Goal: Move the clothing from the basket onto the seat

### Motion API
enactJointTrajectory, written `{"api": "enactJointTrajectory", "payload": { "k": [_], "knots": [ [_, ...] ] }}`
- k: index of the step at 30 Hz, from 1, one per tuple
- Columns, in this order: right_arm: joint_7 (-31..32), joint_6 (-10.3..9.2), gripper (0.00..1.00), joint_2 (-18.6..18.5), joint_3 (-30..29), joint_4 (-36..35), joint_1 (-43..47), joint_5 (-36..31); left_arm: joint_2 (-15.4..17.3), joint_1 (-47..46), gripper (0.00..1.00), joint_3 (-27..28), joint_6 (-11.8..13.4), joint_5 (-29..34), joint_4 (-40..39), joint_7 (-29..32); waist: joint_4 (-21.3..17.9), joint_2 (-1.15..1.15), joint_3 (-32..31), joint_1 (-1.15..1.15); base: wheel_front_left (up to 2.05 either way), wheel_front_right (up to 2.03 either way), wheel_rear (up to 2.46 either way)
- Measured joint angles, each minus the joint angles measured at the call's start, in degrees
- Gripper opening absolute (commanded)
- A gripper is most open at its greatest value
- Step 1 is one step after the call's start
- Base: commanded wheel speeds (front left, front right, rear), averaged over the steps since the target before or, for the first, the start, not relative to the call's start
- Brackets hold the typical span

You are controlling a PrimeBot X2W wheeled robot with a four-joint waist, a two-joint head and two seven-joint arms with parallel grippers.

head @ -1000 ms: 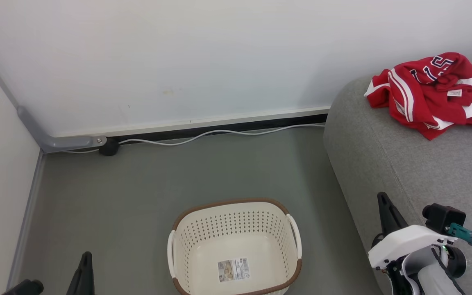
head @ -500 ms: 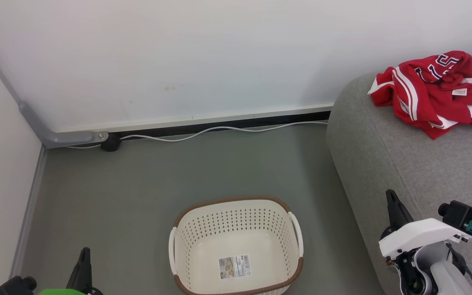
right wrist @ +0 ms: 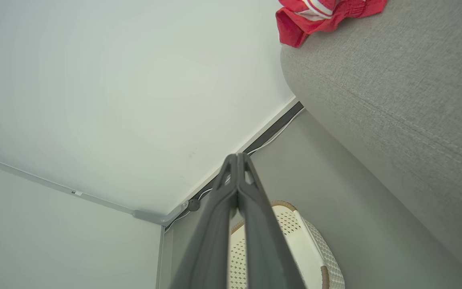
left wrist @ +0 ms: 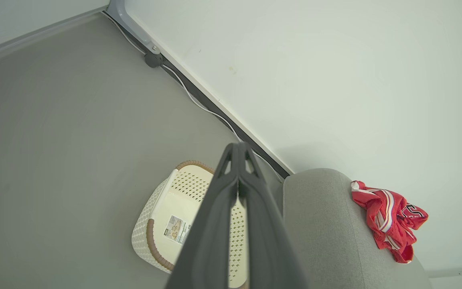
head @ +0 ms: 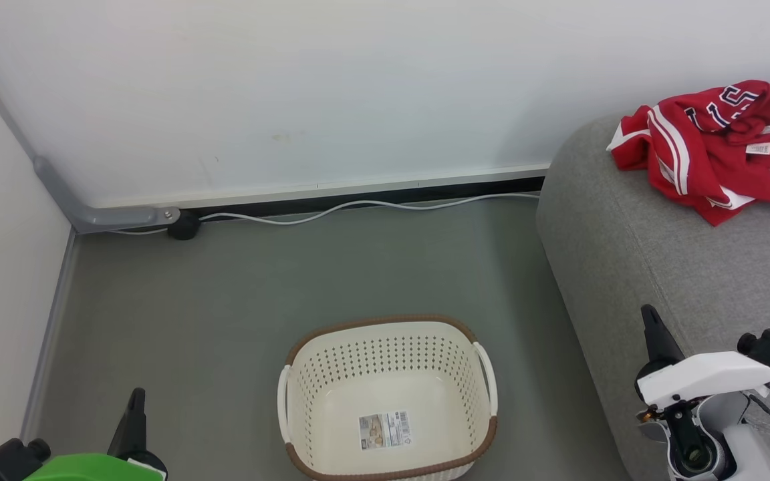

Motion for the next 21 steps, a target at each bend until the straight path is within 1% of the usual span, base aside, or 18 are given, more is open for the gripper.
{"api": "enactJointTrajectory", "payload": {
  "k": [21],
  "knots": [
    [3.8,1.56,0.0,0.2,-3.6,-1.5,-0.5,16.4,-1.8,-3.7,0.0,3.2,-2.4,-10.7,2.9,3.6,0.8,0.0,1.0,0.0,0.0,0.0,0.0]
  ]
}}
